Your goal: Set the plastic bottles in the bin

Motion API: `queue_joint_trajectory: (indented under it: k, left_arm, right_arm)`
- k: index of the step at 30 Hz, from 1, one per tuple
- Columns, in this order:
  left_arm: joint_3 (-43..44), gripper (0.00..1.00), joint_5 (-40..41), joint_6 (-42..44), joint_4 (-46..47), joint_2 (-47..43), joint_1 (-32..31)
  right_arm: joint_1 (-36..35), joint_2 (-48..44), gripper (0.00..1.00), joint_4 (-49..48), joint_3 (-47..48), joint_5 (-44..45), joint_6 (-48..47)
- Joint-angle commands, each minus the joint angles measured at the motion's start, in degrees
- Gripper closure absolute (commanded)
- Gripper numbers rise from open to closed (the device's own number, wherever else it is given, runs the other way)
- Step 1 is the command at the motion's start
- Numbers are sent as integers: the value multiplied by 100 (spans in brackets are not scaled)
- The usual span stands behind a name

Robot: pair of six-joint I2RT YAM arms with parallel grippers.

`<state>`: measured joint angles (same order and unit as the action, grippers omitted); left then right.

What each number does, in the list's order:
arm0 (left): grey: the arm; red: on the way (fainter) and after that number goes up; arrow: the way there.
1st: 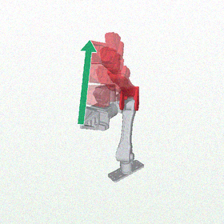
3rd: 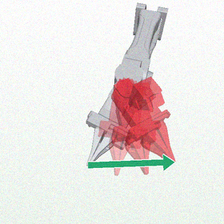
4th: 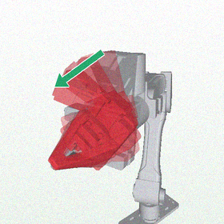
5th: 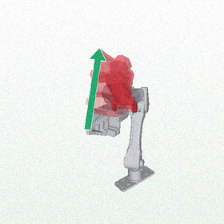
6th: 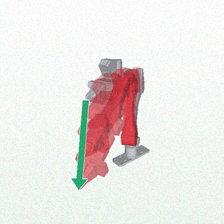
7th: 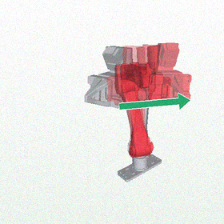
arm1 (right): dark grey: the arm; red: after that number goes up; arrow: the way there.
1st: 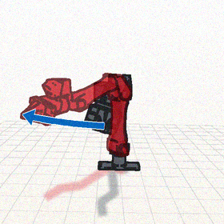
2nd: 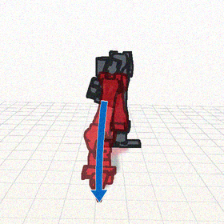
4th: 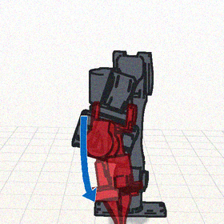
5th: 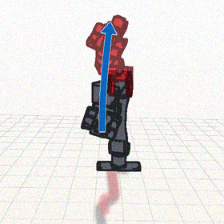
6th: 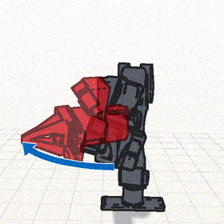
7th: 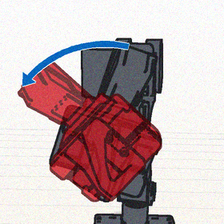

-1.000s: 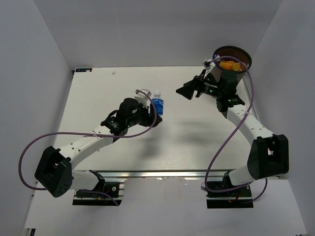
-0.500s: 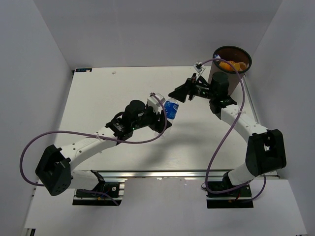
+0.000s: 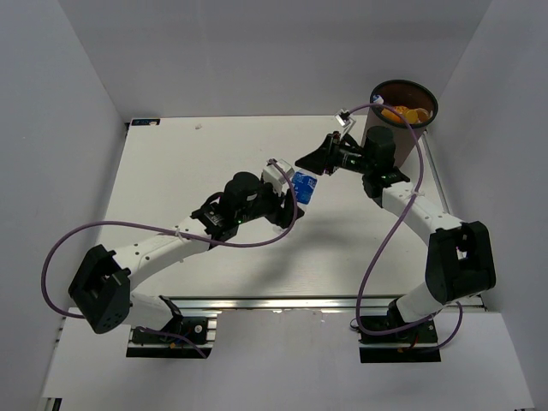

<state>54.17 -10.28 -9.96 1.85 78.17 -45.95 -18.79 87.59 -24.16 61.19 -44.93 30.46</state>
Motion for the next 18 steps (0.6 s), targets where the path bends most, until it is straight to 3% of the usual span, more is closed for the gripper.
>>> queue_joint_trajectory:
  k: [1,4,6,7,8,9,10,14,18]
  left_arm:
    - [252,100,211,-59,325,-127,-19]
    - [243,100,334,-129,351,-188,-28]
    - [234,89,387,-173,334,-206,-28]
    - [234,63,404,-182,325,-206,-28]
    - [234,48,413,-191,299,-206,-28]
    - [225,21,439,-191,290,-206,-28]
    - [225,2,500,-217,290,-188,-19]
    - [392,2,992,-349,18,-127,-28]
    - [419,2,1537,-384,43,-162,-19]
  right_arm:
    - [-11,-181,77,-141,-63,230,-31]
    - [-11,-199,91,-168,-89,326,-40]
    - [-11,-225,100,-185,-98,388,-31]
    - [-2,-242,100,-177,-107,440,-31]
    - [-2,-260,100,-168,-107,484,-83]
    - [6,-295,100,-142,-81,581,-136]
    - [24,-321,100,-89,-46,634,-215]
    - [304,-357,100,262,375,1422,-672]
    - [989,-103,100,359,1244,1776,-533]
